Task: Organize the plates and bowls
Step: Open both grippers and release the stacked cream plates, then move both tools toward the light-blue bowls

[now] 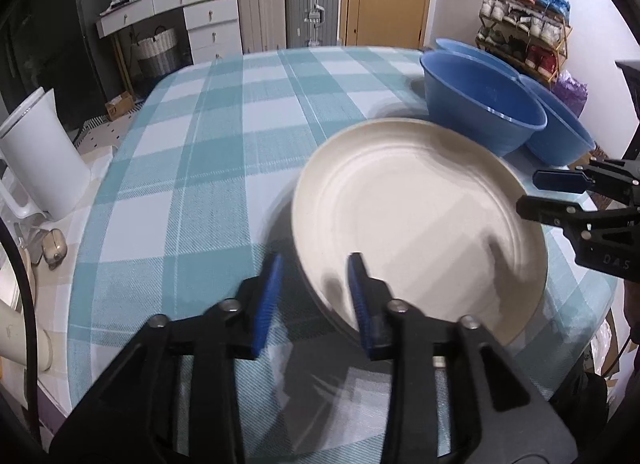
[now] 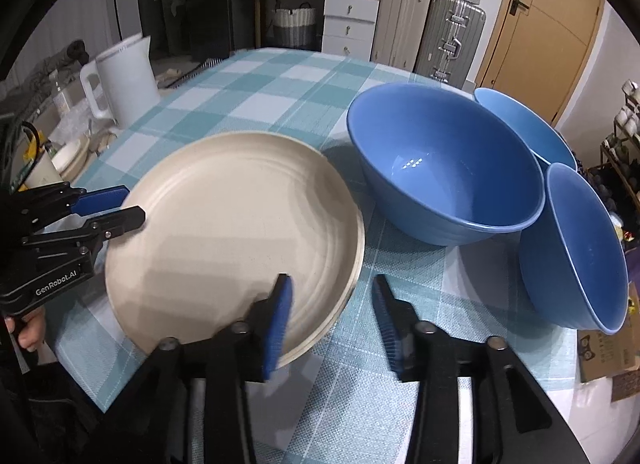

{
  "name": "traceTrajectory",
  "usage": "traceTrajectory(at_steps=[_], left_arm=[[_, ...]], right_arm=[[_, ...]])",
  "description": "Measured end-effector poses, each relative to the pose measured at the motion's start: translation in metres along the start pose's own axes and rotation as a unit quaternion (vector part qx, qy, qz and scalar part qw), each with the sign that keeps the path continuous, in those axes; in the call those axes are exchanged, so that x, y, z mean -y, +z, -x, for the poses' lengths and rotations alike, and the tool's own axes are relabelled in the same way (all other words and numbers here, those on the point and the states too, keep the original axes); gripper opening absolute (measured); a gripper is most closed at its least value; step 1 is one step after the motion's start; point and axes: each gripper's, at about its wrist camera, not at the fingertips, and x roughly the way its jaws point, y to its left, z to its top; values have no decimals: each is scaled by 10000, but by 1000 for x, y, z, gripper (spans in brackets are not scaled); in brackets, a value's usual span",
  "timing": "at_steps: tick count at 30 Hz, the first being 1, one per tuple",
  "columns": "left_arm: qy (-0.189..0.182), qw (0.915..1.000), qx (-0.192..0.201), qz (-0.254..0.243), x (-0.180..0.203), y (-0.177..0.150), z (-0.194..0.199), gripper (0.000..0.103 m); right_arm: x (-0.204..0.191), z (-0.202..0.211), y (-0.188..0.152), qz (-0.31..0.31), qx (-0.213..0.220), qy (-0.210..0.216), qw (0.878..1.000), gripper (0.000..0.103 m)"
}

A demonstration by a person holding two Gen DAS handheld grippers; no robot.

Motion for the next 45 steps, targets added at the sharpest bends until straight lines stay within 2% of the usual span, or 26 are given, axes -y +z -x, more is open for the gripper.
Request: traceTrajectory(at_steps=[2,4,5,6,8,11,14,17,23,26,30,45], left_arm=[[-75,9999,139,32,-5,1,4,51],[-90,9995,300,45,-11,2,9,76],[-63,9994,345,57,-14,2,10,82],[-27,9992,385,78,-17,2,12,84],[62,9989,419,200,-27,2,13,85],[158,9982,417,397,-41,0,11,102],[250,9968,473,595,-54,-3,8,102],[448,9957,314,751,-65,-2,-1,102],[871,9896,-74,1141,-86,-6,-29,102],[934,9860,-424,1312,-96,-6,-50,102],[1170,9826,-495,1358,-102,-3,-59,103],[1174,9828,-502,1333,-103,-3,-61,103]], right_arm=[[2,4,0,-76,122,65,9999,53],[5,8,-2,-172,257,122,9994,65],[7,11,-3,-234,344,177,9990,75],[10,14,-4,-317,451,239,9982,80],[13,19,-5,-428,578,312,9969,81],[16,27,-7,-522,797,315,9949,90],[20,36,-10,-617,1040,313,9922,100],[26,43,-12,-769,1253,333,9886,102],[38,50,-13,-937,1395,288,9854,102],[41,51,-11,-981,1428,295,9844,102],[41,57,-11,-963,1518,275,9833,102],[33,74,-4,-914,1685,26,9814,102]])
